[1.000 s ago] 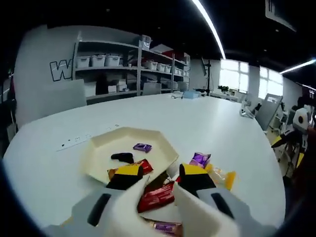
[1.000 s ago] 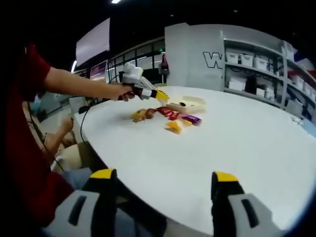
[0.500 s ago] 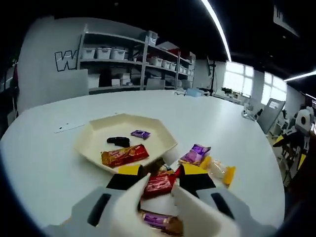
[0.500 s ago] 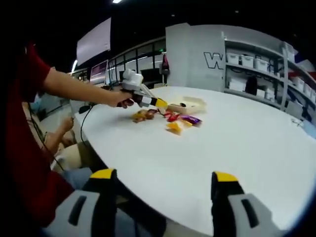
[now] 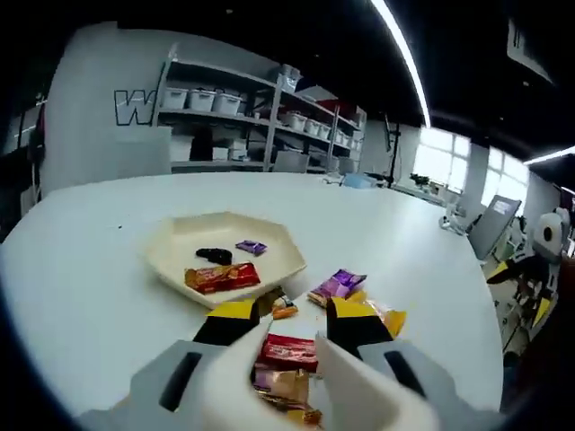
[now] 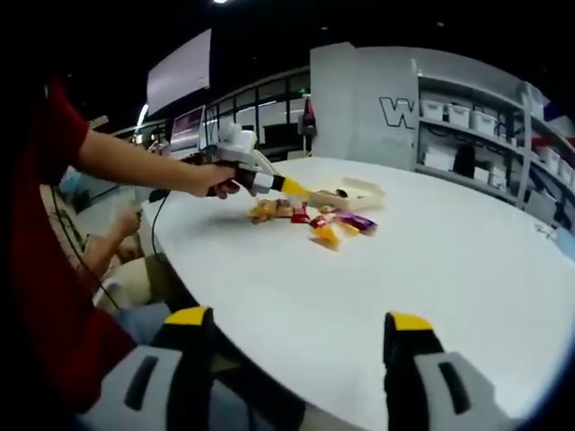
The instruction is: Place the target food into the container with the food tongs after gripping and lifting it, then release it inside without dropping or visibly crushing the food.
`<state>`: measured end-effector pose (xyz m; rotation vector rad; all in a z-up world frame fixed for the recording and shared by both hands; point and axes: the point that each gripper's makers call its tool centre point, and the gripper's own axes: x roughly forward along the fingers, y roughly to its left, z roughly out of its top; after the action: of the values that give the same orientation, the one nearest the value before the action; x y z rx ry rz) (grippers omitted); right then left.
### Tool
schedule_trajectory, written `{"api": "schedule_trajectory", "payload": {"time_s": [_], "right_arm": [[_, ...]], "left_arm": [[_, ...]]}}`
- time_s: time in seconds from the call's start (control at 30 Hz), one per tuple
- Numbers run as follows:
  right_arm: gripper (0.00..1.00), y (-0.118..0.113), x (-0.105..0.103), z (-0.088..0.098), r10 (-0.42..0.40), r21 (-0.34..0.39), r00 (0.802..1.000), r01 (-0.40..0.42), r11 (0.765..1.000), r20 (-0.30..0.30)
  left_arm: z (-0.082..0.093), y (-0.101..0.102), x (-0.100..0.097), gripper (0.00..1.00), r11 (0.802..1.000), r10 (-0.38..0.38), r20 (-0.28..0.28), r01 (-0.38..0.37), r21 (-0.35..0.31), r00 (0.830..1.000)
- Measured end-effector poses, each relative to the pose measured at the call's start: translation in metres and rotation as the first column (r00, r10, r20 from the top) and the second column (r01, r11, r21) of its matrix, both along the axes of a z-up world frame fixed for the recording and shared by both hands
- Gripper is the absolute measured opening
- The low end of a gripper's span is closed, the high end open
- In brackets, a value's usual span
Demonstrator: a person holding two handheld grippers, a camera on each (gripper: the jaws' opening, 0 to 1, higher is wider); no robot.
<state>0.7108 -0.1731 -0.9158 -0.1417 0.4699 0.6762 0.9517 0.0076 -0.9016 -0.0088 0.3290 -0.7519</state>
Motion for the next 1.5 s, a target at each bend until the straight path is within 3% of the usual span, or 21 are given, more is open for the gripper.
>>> {"api": "schedule_trajectory", "payload": {"time_s": [0.1, 0.2, 0.27, 0.33, 0.43, 0.87, 0.97, 1.1, 1.2, 1.37, 1.4, 1.5], "right_arm": [[0.75, 0.001, -0.001, 0.001, -0.002, 0.002, 1.000, 0.002, 1.000, 0.003], [0.75, 0.000, -0.002, 0.001, -0.004, -0.001, 1.000, 0.004, 1.000, 0.005], [0.75, 0.000, -0.002, 0.002, -0.006, 0.002, 1.000, 0.006, 1.000, 0.006], [0.75, 0.000, -0.003, 0.002, -0.007, 0.003, 1.000, 0.007, 1.000, 0.008], [0.75, 0.000, -0.003, 0.002, -0.007, 0.003, 1.000, 0.007, 1.000, 0.008], [0.74, 0.012, -0.007, -0.001, 0.028, -0.010, 1.000, -0.028, 1.000, 0.005], [0.74, 0.012, -0.008, -0.002, 0.029, -0.013, 1.000, -0.029, 0.999, 0.004], [0.74, 0.011, -0.008, -0.002, 0.028, -0.012, 1.000, -0.027, 1.000, 0.005], [0.74, 0.010, -0.009, -0.002, 0.027, -0.011, 1.000, -0.027, 1.000, 0.004], [0.74, 0.007, -0.008, -0.003, 0.020, -0.010, 1.000, -0.020, 1.000, 0.003], [0.74, 0.006, -0.008, -0.002, 0.017, -0.008, 1.000, -0.017, 1.000, 0.003], [0.74, 0.003, -0.007, -0.001, 0.009, -0.007, 1.000, -0.009, 1.000, 0.006]], "left_arm": [[-0.007, 0.020, 0.017, 0.28, 0.998, 0.059, -0.068, -0.062, -0.032, 0.996], [-0.016, 0.028, 0.022, 0.28, 0.997, 0.067, -0.093, -0.070, -0.031, 0.993], [-0.026, 0.029, 0.016, 0.27, 0.995, 0.065, -0.183, -0.079, -0.067, 0.981], [-0.024, 0.027, 0.008, 0.27, 0.990, 0.059, -0.211, -0.084, -0.114, 0.976], [-0.024, 0.028, 0.002, 0.28, 0.993, 0.059, -0.180, -0.076, -0.088, 0.982], [-0.025, 0.022, -0.039, 0.28, 0.994, 0.032, -0.211, -0.054, -0.100, 0.977], [-0.023, 0.015, -0.047, 0.28, 0.998, -0.004, -0.185, -0.007, -0.058, 0.983], [-0.015, 0.002, -0.049, 0.28, 0.997, -0.072, -0.066, 0.074, 0.034, 0.995], [-0.010, -0.012, -0.051, 0.28, 0.982, -0.160, 0.023, 0.157, 0.100, 0.987], [-0.019, -0.026, -0.051, 0.28, 0.957, -0.250, 0.006, 0.246, 0.153, 0.968], [-0.019, -0.028, -0.047, 0.28, 0.945, -0.282, 0.045, 0.269, 0.183, 0.958], [-0.024, -0.032, -0.046, 0.29, 0.930, -0.318, 0.036, 0.304, 0.208, 0.947]]}}
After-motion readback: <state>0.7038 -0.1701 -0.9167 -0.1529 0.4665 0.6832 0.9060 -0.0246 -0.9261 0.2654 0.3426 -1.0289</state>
